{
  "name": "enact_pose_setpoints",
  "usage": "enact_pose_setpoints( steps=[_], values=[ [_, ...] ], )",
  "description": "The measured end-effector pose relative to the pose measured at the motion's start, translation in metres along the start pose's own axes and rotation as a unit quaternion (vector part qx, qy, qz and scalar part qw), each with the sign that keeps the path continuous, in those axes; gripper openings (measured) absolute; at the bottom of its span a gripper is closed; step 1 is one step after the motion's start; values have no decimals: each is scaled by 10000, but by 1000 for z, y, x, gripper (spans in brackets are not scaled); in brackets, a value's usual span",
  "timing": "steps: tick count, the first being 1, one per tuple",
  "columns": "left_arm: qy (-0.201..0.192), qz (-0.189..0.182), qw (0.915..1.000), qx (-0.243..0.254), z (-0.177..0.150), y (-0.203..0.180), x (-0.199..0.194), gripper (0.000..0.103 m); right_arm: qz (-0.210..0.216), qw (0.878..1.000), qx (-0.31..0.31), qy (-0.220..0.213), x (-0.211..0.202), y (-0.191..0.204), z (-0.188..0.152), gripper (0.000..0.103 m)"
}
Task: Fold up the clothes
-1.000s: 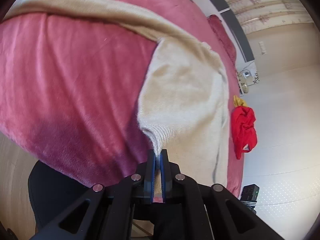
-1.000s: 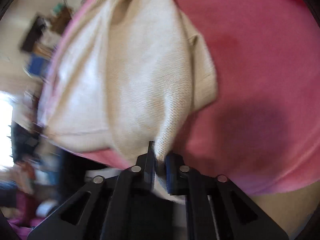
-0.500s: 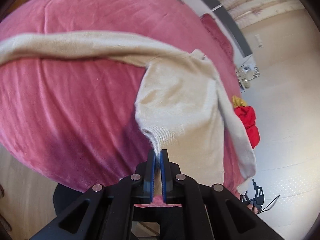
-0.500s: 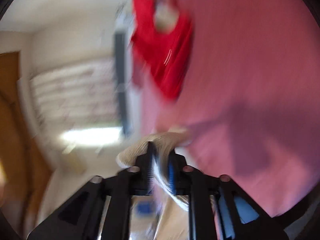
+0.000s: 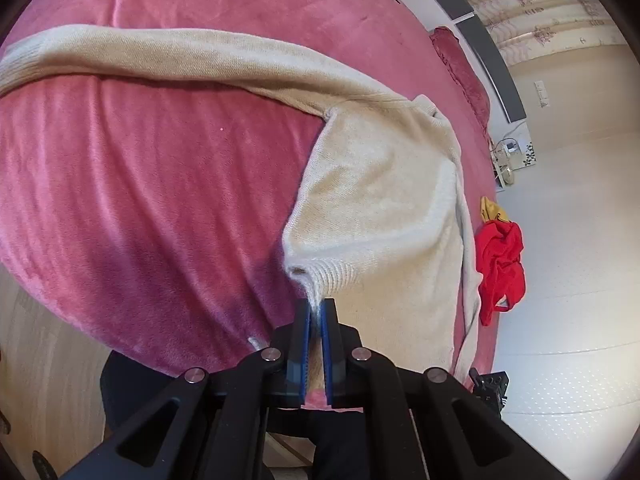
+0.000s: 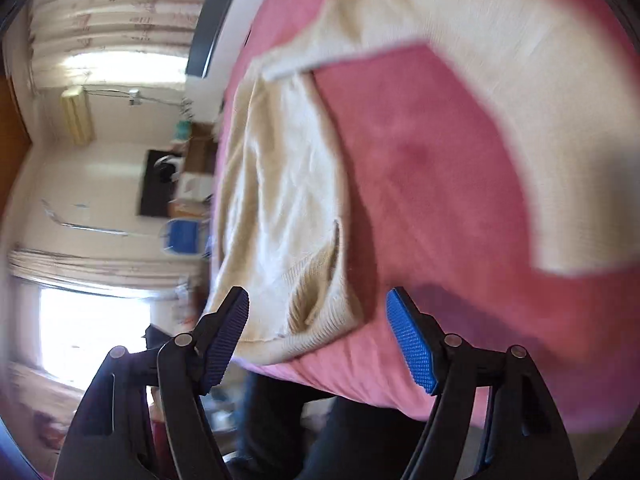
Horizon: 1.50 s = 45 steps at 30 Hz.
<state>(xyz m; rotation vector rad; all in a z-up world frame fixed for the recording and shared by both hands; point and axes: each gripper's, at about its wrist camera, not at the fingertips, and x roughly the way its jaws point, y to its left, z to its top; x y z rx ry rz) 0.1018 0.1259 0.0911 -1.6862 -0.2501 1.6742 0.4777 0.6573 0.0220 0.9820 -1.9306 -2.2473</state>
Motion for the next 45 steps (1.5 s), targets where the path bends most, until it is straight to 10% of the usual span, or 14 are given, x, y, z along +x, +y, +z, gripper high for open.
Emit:
enact_pose_setpoints(
  steps=[10,13,17,22,28,31,36,37,40,45],
  values=[
    [218,-155,9996,97,2,-22,-7,4,1497,9793,136,1354,90,12,-32,75],
    [221,-623,9977,157,1,-33,-34,3,2483,9605,-228,1233,59,44,-54,75],
    [57,-662,9972,338,9,-31,-62,3,2551,9619,-477,859,26,62,-74,81],
    [236,-246,9994,54,8,2,-33,3,630,9975,31,314,5,36,-74,87],
    [115,42,9999,85,5,10,-16,3,-690,9851,-1560,214,19,151,-59,86],
    [-156,-62,9993,339,16,-4,-30,5,-1028,9376,-3191,-919,-7,249,-67,86],
    [-423,-77,9970,649,41,-25,-40,10,-1805,7616,-4712,-4066,-18,315,-116,103],
    [-380,-95,9972,630,43,-26,-36,10,-1956,7597,-4654,-4098,-7,314,-115,103],
    [-284,-125,9980,547,49,-26,-23,10,-2048,8319,-4321,-2816,36,300,-85,103],
    [-82,-5,9995,318,47,-16,-1,10,-2262,9049,-3516,-796,68,205,-28,103]
  ],
)
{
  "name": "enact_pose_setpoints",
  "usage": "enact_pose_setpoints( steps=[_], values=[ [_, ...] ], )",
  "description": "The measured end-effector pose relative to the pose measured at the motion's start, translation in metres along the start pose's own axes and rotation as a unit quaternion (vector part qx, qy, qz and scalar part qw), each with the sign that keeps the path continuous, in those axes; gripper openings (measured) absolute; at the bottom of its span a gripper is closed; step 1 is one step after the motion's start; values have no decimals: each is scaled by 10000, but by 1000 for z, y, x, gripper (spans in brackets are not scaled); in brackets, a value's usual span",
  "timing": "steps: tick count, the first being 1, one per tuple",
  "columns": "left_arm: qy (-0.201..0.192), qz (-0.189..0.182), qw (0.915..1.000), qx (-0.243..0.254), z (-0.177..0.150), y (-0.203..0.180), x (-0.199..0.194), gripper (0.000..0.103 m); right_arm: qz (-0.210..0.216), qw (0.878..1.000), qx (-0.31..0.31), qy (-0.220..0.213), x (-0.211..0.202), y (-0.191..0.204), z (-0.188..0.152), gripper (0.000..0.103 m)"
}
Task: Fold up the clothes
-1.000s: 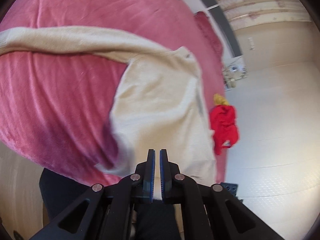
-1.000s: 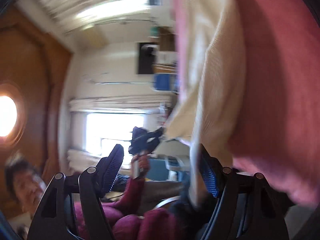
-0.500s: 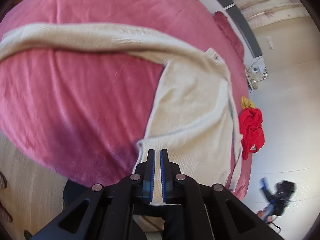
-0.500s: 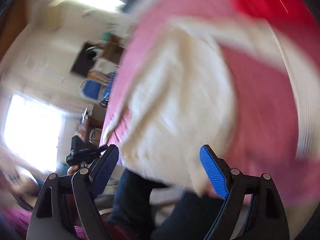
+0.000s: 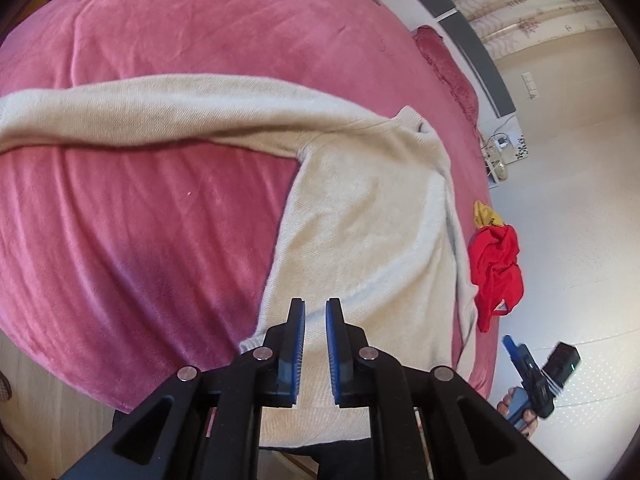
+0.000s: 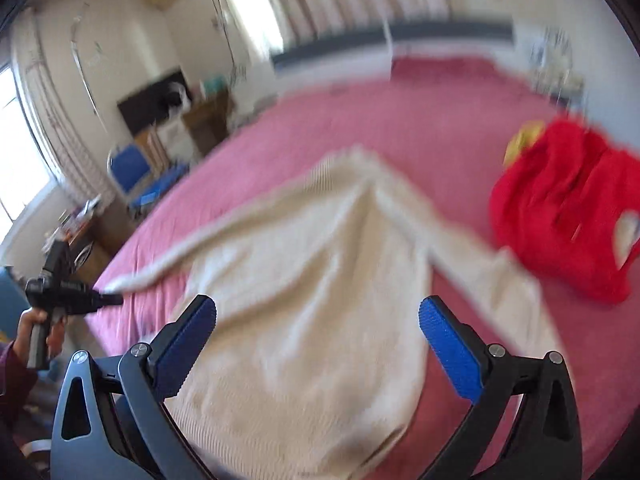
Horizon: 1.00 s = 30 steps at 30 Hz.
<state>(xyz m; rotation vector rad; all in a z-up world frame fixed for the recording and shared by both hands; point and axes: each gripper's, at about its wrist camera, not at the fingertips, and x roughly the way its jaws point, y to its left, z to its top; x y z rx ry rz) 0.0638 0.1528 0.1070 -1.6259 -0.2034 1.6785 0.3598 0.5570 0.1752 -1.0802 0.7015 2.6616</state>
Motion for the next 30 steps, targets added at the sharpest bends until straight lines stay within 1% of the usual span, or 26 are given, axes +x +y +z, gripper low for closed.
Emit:
enact_pose_setpoints(
  steps=[1,2,4,6,7,8,10,12,14,15,18,19,20,22,24,25,27,28,30],
  values=[
    [8,60,10000,-22,0,2,2,10,-19,9994,249,258,11,-16,-2,103],
    [26,71,10000,-36,1,2,4,10,95,9979,512,380,19,-36,1,103],
    [-11,143,9999,14,7,0,5,10,377,9937,1007,328,27,-62,22,103],
    [-171,374,9988,265,23,-10,4,11,522,9921,1086,334,37,-76,51,103],
    [-244,419,9981,380,36,-18,4,11,502,9926,1058,310,44,-78,68,103],
    [-329,391,9974,508,51,-27,5,14,530,9930,992,369,52,-79,89,103],
    [-533,443,9936,896,88,-52,9,16,613,9928,811,635,77,-76,129,103],
    [-701,469,9886,1244,127,-77,17,18,761,9908,686,888,106,-76,161,103],
    [-761,420,9862,1408,171,-102,37,19,717,9900,568,1069,129,-73,187,103],
    [-659,351,9854,1532,191,-117,52,22,669,9899,508,1144,141,-71,200,103],
    [-357,240,9818,1852,243,-160,104,22,624,9846,374,1589,186,-66,231,103],
    [-155,184,9811,1922,255,-171,126,23,598,9838,264,1671,199,-64,240,102],
    [47,129,9799,1991,267,-183,148,24,597,9829,211,1731,212,-62,250,100],
    [451,20,9760,2128,291,-205,191,24,531,9816,263,1816,239,-65,266,90],
    [823,-19,9708,2251,304,-220,232,25,479,9820,306,1803,262,-68,280,86],
    [947,-40,9701,2236,310,-224,249,25,509,9817,367,1796,274,-71,286,86],
    [1038,-5,9675,2305,318,-230,277,25,659,9794,490,1844,295,-76,296,86],
    [1076,53,9666,2328,322,-232,289,25,613,9798,474,1843,304,-78,300,86],
    [1105,195,9655,2349,328,-230,306,25,594,9772,477,1983,323,-83,306,86]
  ],
)
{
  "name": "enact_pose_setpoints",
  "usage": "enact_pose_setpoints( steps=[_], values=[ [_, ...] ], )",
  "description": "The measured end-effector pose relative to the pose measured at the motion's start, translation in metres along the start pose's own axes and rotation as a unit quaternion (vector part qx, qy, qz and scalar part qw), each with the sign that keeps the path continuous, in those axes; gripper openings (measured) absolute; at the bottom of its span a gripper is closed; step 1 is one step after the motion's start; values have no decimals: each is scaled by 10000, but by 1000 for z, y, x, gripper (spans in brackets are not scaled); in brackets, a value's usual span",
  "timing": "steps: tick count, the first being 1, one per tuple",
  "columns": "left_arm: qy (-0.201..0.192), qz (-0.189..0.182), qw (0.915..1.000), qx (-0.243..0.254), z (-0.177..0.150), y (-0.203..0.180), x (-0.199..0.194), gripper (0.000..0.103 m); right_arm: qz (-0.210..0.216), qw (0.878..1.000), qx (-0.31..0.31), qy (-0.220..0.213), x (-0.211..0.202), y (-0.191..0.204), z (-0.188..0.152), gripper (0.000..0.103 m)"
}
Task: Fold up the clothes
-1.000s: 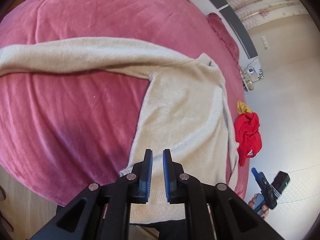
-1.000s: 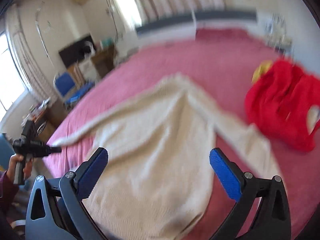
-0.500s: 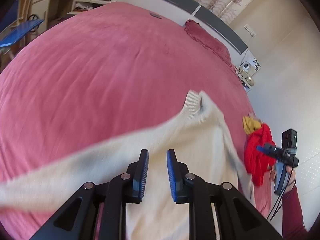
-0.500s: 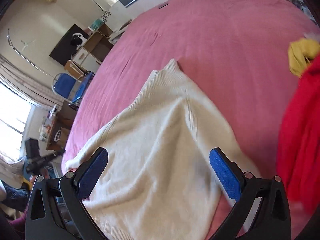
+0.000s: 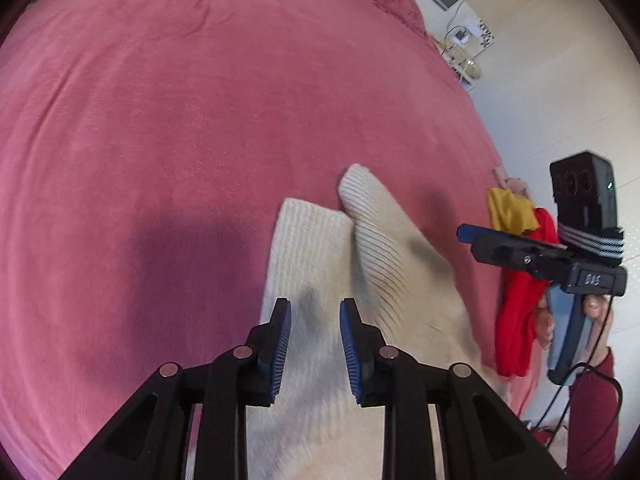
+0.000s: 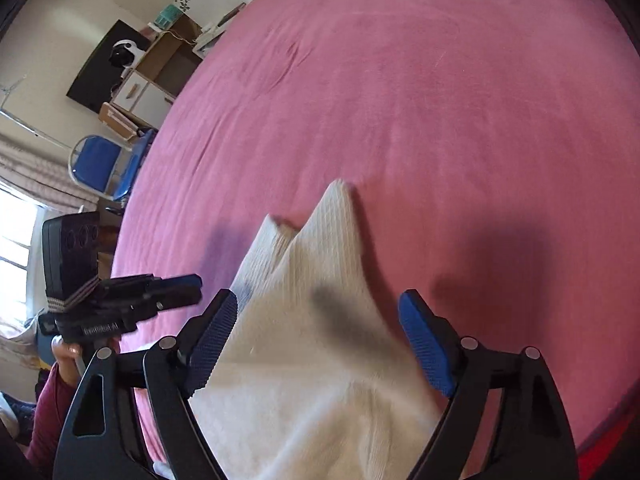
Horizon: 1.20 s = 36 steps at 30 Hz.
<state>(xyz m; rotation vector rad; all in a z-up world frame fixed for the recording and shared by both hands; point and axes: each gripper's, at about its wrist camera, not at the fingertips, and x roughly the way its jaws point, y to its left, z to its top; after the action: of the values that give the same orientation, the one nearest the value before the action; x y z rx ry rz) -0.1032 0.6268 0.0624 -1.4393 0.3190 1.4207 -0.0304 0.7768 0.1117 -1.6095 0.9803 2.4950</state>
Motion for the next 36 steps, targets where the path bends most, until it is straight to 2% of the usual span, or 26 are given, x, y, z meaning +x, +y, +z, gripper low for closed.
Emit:
enact_pose_setpoints(
  steps=[3,6,8,9,10,12,15,21,24,27,29,30,31,33,34,36],
  values=[
    [56,119,9999,-5,10,7,17,25,19,9998,-67,202,20,-5,10,86],
    [272,-108,9996,52,11,8,33,25,-5,9988,-245,421,42,-1,15,85],
    [268,-22,9996,101,10,6,40,25,-382,9955,-550,669,60,9,13,63],
    [212,60,9997,79,10,6,42,17,-642,9920,-728,811,70,15,10,22],
    [153,141,9998,56,10,7,43,9,-808,9886,-937,863,76,22,6,15],
    [-138,248,9996,-26,5,8,38,4,-959,9840,-1289,774,78,35,-2,13],
    [-717,398,9965,-142,-9,9,21,3,-1061,9824,-1402,627,70,40,-13,11],
    [-1766,517,9825,-274,-32,13,-31,3,-907,9867,-1324,269,44,39,-35,11],
    [-2438,529,9680,-260,-36,10,-78,3,-778,9870,-1397,-154,22,48,-38,11],
    [-3177,893,9440,-37,-36,-7,-131,3,-586,9837,-1500,-796,-14,64,-26,11],
    [-3246,1415,9350,222,-23,-19,-135,3,-582,9793,-1572,-1133,-29,73,-14,11],
    [-3269,1676,9294,346,-16,-25,-136,3,-632,9784,-1563,-1193,-29,76,-7,11],
    [-3156,1961,9277,373,-4,-21,-128,3,-786,9776,-1538,-1200,-24,77,0,11],
    [-2697,2256,9358,263,21,-14,-87,3,-1113,9814,-1252,-937,3,71,7,11],
    [-2336,2336,9437,197,29,-4,-64,3,-1355,9819,-1065,-785,20,61,8,11],
    [-1717,2406,9553,64,32,17,-23,5,-1645,9831,-690,-410,50,42,2,11]
  ],
)
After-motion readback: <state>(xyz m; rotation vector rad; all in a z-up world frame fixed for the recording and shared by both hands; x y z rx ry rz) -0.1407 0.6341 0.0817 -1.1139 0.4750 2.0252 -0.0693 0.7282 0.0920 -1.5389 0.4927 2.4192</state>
